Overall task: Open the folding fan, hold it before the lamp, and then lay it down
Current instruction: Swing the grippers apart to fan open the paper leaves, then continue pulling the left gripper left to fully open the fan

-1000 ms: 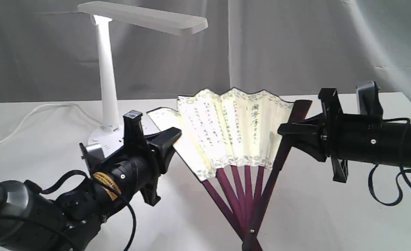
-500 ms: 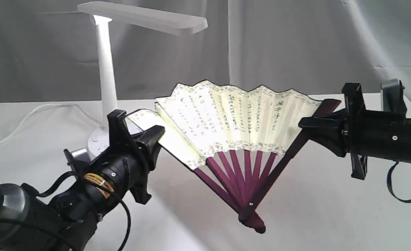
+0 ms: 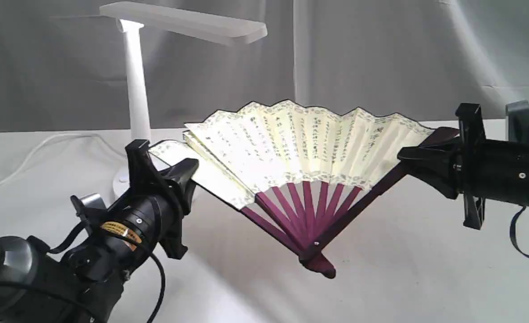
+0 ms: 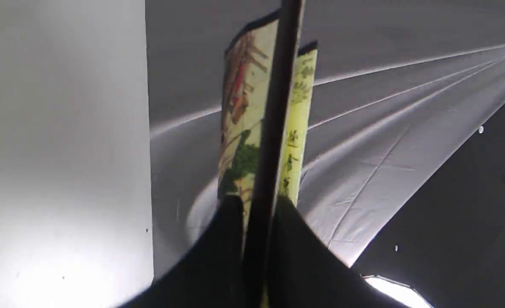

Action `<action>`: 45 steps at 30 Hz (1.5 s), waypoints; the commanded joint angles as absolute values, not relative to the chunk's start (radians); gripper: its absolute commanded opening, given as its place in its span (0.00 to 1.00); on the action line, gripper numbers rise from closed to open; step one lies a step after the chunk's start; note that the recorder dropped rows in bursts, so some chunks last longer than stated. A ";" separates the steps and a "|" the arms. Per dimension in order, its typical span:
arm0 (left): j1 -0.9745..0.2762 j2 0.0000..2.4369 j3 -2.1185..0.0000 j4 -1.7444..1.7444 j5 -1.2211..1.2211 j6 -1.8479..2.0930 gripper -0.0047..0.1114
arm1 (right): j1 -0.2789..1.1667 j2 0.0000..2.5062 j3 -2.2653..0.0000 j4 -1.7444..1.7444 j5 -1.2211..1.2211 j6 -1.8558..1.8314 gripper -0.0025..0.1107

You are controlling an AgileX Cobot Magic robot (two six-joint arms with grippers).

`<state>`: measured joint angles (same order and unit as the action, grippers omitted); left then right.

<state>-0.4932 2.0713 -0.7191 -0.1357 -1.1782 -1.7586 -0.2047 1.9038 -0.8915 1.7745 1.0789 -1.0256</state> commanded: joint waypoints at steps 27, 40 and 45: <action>-0.540 2.050 -0.721 -0.294 -1.221 -1.771 0.04 | -0.338 1.903 -0.887 1.744 1.135 -1.030 0.02; -0.540 2.050 -0.689 -0.311 -1.221 -1.771 0.04 | -0.338 1.903 -0.887 1.744 1.133 -1.022 0.02; -0.540 2.050 -0.669 -0.320 -1.221 -1.771 0.04 | -0.338 1.903 -0.887 1.744 1.133 -1.022 0.02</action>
<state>-0.5436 2.0697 -0.6763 -0.2764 -1.1823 -1.7439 -0.3281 1.9038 -0.8915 1.7661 1.1514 -0.9911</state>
